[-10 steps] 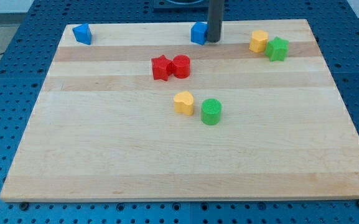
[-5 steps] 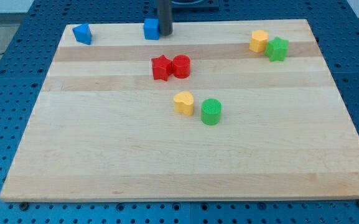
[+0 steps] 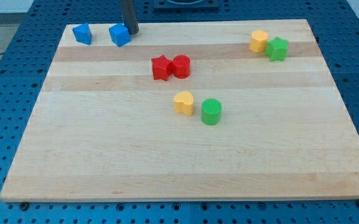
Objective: Slide the blue cube into the blue triangle
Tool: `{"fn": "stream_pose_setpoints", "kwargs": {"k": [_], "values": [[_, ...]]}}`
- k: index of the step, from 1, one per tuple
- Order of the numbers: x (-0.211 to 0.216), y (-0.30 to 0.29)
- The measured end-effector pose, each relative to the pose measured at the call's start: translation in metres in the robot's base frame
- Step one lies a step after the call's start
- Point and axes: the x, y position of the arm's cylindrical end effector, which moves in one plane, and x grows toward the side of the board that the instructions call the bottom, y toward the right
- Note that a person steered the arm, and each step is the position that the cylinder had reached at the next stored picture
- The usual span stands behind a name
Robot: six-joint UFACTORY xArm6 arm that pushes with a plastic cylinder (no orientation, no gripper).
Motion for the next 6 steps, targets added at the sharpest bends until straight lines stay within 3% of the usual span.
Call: {"fn": "stream_pose_setpoints", "kwargs": {"k": [2, 6], "values": [[0.026, -0.008], [0.026, -0.058]]}}
